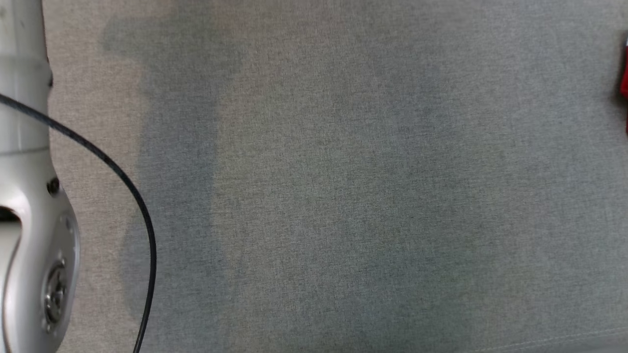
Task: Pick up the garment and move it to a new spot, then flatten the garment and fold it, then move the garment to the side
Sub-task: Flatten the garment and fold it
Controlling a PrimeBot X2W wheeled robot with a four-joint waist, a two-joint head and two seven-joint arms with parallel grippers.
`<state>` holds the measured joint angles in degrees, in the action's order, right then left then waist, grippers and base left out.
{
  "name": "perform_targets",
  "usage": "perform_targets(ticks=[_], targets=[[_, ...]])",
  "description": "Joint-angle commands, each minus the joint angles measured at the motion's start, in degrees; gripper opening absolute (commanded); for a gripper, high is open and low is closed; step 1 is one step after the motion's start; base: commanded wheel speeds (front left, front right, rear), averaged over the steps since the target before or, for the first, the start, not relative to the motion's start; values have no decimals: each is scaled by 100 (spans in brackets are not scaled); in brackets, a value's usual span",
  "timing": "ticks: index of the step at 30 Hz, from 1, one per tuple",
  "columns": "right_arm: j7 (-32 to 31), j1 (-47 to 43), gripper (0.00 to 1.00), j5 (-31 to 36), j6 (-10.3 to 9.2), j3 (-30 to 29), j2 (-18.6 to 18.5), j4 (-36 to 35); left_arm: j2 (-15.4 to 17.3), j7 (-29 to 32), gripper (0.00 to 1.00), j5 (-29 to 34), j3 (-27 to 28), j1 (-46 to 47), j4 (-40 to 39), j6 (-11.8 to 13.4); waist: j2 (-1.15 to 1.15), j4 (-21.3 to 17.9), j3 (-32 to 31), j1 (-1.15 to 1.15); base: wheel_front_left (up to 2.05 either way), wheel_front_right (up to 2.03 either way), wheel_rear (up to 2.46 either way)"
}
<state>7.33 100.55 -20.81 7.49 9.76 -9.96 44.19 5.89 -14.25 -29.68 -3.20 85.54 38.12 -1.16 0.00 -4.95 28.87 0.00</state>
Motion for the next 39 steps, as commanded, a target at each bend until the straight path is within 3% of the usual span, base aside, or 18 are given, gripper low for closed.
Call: perform_targets(ticks=[1, 7, 15, 21, 29, 39], targets=[[92, 10, 0, -18, 3, 18, 26, 85, 1, -26, 0, 60, 6, 48, 54, -50, 0, 5, 92, 0, 0, 0, 0], [711, -71, 0, -442, 3, 511, 143, 501, -129, -84, 0, 266, 203, 37, 145, -172, 0, 43, 404, 0, 0, 0, 0], [795, -990, 0, -1022, 2, 1176, 18, 577, -221, -83, 0, 732, 209, -699, 470, -361, 0, 70, 736, 0, 0, 0, 0], [790, -1791, 0, -1370, 3, 1312, -74, 490, -255, -84, 0, 915, 273, -1270, 767, -442, 0, 106, 729, 0, 0, 0, 0], [789, -3064, 0, -1622, 2, 1386, -117, 102, -285, -85, 0, 897, 490, -2245, 985, -512, 0, 115, 323, 0, 0, 0, 0], [738, -4051, 0, -2294, 3, 1987, 122, 748, -286, -85, 0, 282, 478, -3364, 1392, -583, 0, -58, -590, 0, 0, 0, 0]])
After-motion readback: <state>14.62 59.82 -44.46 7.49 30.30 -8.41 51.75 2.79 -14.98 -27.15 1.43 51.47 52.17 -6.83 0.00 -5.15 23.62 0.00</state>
